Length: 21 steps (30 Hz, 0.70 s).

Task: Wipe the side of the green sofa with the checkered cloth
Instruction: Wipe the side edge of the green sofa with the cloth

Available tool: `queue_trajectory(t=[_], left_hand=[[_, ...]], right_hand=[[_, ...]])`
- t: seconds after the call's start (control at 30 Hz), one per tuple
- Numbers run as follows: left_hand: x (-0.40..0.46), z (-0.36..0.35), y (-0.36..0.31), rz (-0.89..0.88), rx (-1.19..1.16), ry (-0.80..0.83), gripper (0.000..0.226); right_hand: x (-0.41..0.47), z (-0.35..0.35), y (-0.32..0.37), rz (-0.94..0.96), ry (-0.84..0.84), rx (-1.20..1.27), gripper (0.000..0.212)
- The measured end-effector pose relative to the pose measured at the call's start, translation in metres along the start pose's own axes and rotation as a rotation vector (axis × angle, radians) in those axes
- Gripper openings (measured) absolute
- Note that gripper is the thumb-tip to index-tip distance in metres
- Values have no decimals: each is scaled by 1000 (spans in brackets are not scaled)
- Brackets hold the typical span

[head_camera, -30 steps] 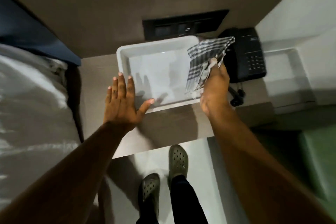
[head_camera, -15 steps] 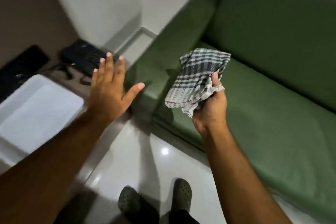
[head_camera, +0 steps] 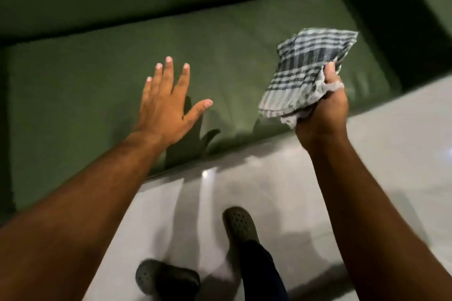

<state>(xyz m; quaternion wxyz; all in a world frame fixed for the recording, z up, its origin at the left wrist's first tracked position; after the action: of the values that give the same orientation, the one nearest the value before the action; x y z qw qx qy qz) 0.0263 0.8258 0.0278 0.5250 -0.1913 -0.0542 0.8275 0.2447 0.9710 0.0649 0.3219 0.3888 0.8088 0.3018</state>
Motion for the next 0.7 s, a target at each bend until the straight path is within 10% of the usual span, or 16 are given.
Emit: queue_trajectory(t=[0.33,0.5,0.6,0.7], left_hand=[[143,-117,-258,-441,272,277,84],[208,-174,-354,-589,403,311,80],[248,-200,-396,-659,471,303,79],[296,-228,-423,-708,583,293,83]], right_hand=[[-31,282,74,157,-479,28,27],[-17,364,59,193,-597,143,59],[7,392,45,158,-602,179,19],[42,415,23,105,-601,131,22]])
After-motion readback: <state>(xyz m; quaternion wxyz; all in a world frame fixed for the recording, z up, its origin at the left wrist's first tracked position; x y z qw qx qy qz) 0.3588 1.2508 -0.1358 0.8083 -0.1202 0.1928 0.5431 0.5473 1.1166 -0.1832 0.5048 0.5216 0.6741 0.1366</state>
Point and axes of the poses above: each hand's wrist, its own x-axis towards the middle knuckle, its own z-axis out of the back of the hand, y = z × x, the point moved 2 cm from there along x, towards the middle knuckle, and after that the axes turned 11 degrees about y, right-handed, at the moved point
